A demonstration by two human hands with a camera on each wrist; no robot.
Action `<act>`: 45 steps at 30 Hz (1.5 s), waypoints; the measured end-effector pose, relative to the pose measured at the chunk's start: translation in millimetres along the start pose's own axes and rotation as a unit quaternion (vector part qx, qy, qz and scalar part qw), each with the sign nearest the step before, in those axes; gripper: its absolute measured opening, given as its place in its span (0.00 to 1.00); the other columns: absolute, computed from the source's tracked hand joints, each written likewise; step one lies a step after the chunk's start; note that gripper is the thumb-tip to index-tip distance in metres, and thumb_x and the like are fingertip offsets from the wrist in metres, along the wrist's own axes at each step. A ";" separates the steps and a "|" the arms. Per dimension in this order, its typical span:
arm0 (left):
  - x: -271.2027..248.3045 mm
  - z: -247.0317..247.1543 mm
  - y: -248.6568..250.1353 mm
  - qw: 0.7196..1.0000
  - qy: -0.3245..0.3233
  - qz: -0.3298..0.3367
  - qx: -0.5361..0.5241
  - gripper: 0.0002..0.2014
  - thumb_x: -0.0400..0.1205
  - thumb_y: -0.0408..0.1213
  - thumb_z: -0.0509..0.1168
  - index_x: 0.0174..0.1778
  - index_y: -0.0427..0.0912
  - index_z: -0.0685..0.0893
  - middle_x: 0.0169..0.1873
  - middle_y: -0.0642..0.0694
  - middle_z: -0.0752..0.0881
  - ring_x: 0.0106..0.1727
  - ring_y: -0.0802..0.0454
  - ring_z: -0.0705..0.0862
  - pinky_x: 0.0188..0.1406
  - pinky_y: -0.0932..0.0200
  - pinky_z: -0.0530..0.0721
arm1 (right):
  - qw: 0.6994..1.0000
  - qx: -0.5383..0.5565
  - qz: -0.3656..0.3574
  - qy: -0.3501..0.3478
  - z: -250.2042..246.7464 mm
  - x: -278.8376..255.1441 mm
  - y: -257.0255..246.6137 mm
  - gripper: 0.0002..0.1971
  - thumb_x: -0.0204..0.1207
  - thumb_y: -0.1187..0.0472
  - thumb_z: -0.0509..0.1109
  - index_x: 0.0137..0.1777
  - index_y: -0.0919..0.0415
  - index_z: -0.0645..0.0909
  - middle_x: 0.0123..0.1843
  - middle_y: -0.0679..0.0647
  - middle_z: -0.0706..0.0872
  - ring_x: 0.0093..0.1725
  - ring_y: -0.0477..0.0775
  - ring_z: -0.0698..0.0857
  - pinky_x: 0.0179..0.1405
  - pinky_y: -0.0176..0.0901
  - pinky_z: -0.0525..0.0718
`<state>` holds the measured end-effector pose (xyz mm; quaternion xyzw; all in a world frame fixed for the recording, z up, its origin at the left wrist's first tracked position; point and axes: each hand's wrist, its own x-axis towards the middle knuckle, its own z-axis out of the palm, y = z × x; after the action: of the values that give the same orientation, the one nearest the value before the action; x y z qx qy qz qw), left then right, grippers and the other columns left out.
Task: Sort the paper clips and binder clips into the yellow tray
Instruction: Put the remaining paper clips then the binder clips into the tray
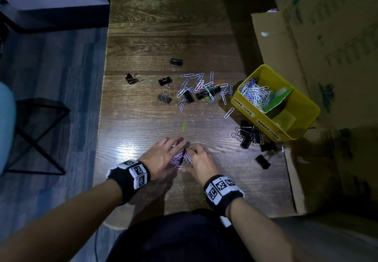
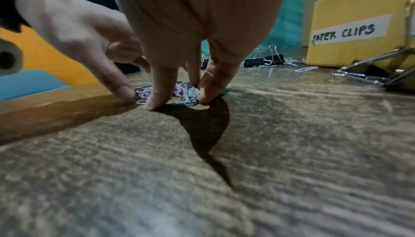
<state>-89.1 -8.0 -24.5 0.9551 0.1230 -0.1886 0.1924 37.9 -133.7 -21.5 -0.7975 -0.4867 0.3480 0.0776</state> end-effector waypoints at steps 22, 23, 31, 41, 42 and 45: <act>3.8 -5.8 10.9 0.993 0.099 0.022 -0.057 0.27 0.72 0.49 0.51 0.52 0.36 0.87 0.46 0.40 0.86 0.41 0.43 0.85 0.42 0.58 0.85 | 0.998 0.010 -0.027 -0.050 -13.4 17.1 1.2 0.14 0.74 0.60 0.74 0.58 0.59 0.85 0.57 0.60 0.84 0.56 0.61 0.84 0.55 0.45 0.81; 4.4 -7.6 10.7 0.994 0.079 0.017 -0.071 0.27 0.72 0.49 0.51 0.52 0.35 0.87 0.46 0.40 0.86 0.41 0.42 0.85 0.42 0.58 0.84 | 0.998 0.004 -0.027 -0.054 -16.2 20.1 0.7 0.12 0.73 0.59 0.74 0.55 0.60 0.86 0.54 0.61 0.85 0.54 0.61 0.85 0.54 0.46 0.82; 6.5 -24.2 1.1 0.986 0.040 -0.054 -0.155 0.14 0.80 0.44 0.59 0.44 0.40 0.86 0.39 0.43 0.87 0.42 0.44 0.85 0.41 0.56 0.81 | 0.997 0.006 -0.016 -0.074 -35.0 26.2 1.8 0.08 0.79 0.62 0.67 0.52 0.61 0.87 0.41 0.64 0.88 0.41 0.61 0.88 0.38 0.39 0.77; 17.3 -28.9 -16.6 0.891 0.033 -0.166 -0.421 0.10 0.72 0.34 0.75 0.36 0.58 0.89 0.26 0.63 0.88 0.27 0.68 0.81 0.33 0.72 0.78 | 0.956 0.282 0.073 -0.030 -44.1 23.3 16.7 0.16 0.71 0.60 0.78 0.58 0.62 0.87 0.47 0.54 0.90 0.43 0.47 0.85 0.51 0.40 0.85; 19.0 -33.1 -15.3 0.873 0.039 -0.172 -0.455 0.10 0.72 0.34 0.75 0.36 0.57 0.89 0.29 0.55 0.90 0.29 0.64 0.81 0.35 0.68 0.79 | 0.945 0.315 0.079 -0.021 -49.3 21.6 16.5 0.15 0.70 0.62 0.78 0.57 0.63 0.87 0.45 0.56 0.90 0.42 0.48 0.84 0.50 0.43 0.85; 29.5 -52.6 -7.7 0.841 0.072 -0.168 -0.510 0.09 0.70 0.33 0.75 0.39 0.54 0.91 0.31 0.47 0.91 0.30 0.57 0.83 0.37 0.63 0.82 | 0.897 0.432 0.093 0.029 -67.6 17.9 18.4 0.09 0.69 0.68 0.78 0.49 0.60 0.89 0.42 0.56 0.90 0.38 0.48 0.86 0.43 0.44 0.88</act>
<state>-48.5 25.5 5.9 0.6979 0.3738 -0.0593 0.6080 98.9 -113.8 11.8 -0.7367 -0.2099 0.5066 0.3957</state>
